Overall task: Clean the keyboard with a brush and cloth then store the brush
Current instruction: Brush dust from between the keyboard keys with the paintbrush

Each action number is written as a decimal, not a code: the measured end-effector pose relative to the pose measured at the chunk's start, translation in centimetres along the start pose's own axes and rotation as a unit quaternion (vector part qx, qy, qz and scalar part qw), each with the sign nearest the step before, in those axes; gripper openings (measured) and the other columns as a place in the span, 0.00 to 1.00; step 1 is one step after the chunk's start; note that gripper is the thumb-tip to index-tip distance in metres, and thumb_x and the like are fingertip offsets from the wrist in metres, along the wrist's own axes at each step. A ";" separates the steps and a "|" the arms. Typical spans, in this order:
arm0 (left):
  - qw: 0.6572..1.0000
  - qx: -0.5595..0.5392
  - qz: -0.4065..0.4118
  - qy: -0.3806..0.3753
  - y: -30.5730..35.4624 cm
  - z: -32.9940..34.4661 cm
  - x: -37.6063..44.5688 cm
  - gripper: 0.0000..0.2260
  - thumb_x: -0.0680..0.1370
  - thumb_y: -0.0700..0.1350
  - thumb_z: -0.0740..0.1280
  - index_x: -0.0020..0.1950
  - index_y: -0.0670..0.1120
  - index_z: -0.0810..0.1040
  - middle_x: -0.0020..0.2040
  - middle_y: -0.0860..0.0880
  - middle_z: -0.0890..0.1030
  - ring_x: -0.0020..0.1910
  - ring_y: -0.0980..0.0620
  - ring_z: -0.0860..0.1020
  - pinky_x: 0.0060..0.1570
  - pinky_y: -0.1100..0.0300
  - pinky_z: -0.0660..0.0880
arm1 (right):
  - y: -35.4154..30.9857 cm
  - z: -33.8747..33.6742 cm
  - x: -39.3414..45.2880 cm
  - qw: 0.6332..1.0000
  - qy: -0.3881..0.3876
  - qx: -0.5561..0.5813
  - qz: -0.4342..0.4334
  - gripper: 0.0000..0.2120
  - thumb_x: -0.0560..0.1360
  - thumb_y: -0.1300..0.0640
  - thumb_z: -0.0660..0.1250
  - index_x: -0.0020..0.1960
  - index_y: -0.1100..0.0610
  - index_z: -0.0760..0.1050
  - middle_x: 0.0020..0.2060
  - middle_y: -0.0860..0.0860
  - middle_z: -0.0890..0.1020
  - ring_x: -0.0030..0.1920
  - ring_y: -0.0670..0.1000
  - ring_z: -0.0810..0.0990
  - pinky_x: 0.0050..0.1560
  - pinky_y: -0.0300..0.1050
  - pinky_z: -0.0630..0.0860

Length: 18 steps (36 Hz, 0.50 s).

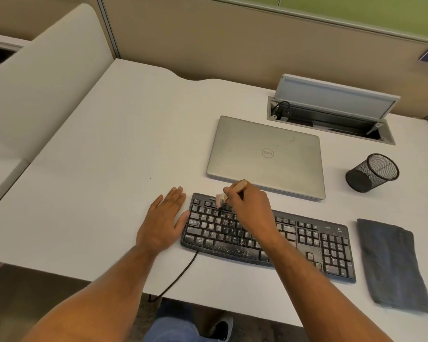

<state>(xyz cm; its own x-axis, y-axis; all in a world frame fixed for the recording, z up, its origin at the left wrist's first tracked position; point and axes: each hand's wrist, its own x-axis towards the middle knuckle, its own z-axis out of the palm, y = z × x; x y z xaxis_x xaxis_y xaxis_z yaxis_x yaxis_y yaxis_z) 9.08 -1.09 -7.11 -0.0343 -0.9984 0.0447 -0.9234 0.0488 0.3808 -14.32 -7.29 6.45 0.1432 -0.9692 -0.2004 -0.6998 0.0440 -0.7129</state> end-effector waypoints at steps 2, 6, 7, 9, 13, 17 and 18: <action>1.000 -0.003 -0.001 -0.001 0.0 0.0 0.0 0.29 0.84 0.60 0.46 0.82 0.48 0.62 0.82 0.54 0.57 0.81 0.61 0.49 0.80 0.55 0.49 | 0.1 0.2 0.0 1.000 -0.013 -0.017 0.010 0.12 0.85 0.43 0.61 0.51 0.49 0.78 0.38 0.45 0.84 0.35 0.43 0.80 0.41 0.42 0.78; 1.000 -0.010 -0.003 0.001 0.1 0.0 0.0 0.29 0.84 0.60 0.46 0.81 0.47 0.63 0.82 0.53 0.58 0.81 0.59 0.52 0.80 0.53 0.52 | -0.4 -0.3 0.0 0.999 -0.027 -0.044 0.010 0.16 0.85 0.44 0.61 0.45 0.51 0.80 0.35 0.47 0.85 0.36 0.47 0.83 0.46 0.49 0.83; 1.000 -0.013 -0.004 0.000 0.1 0.0 0.0 0.30 0.84 0.60 0.46 0.81 0.47 0.63 0.82 0.53 0.59 0.81 0.58 0.52 0.80 0.52 0.52 | -0.6 -0.5 -0.1 0.999 -0.017 -0.037 0.010 0.16 0.85 0.45 0.61 0.46 0.51 0.80 0.36 0.47 0.85 0.36 0.47 0.83 0.46 0.48 0.82; 1.000 -0.015 -0.006 -0.006 0.3 -0.2 0.1 0.30 0.83 0.60 0.45 0.81 0.47 0.62 0.82 0.52 0.58 0.81 0.58 0.51 0.80 0.52 0.52 | -0.9 -0.8 -0.1 1.000 0.004 -0.002 0.011 0.11 0.85 0.46 0.61 0.51 0.48 0.79 0.41 0.44 0.84 0.40 0.44 0.83 0.44 0.43 0.81; 1.000 0.005 -0.004 -0.026 0.4 -0.2 0.1 0.30 0.84 0.60 0.42 0.83 0.48 0.56 0.83 0.53 0.51 0.82 0.58 0.45 0.81 0.50 0.48 | -1.4 -1.0 0.1 0.996 -0.009 0.085 0.027 0.05 0.84 0.48 0.65 0.55 0.47 0.79 0.46 0.42 0.85 0.45 0.42 0.85 0.40 0.35 0.78; 0.999 0.008 0.002 -0.036 0.4 -0.3 0.0 0.31 0.84 0.61 0.40 0.83 0.49 0.54 0.83 0.54 0.49 0.82 0.58 0.44 0.81 0.49 0.46 | -2.3 -0.1 0.3 0.995 -0.015 0.094 0.036 0.06 0.84 0.50 0.64 0.53 0.48 0.80 0.43 0.43 0.85 0.46 0.45 0.85 0.47 0.44 0.81; 0.999 0.010 0.003 -0.038 0.4 -0.4 0.0 0.31 0.84 0.61 0.39 0.83 0.49 0.54 0.83 0.54 0.50 0.82 0.58 0.44 0.81 0.49 0.46 | -2.6 0.2 0.3 0.995 -0.019 0.092 0.038 0.07 0.84 0.50 0.64 0.54 0.49 0.80 0.43 0.43 0.85 0.46 0.45 0.84 0.48 0.44 0.80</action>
<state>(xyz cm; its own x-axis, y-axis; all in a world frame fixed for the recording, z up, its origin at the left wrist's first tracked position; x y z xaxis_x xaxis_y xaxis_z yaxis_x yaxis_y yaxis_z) 8.82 -1.08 -6.57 -0.0675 -0.9974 -0.0234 -0.9306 0.0545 0.3620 -12.37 -7.65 8.12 0.1247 -0.9515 -0.2811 -0.5704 0.1630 -0.8050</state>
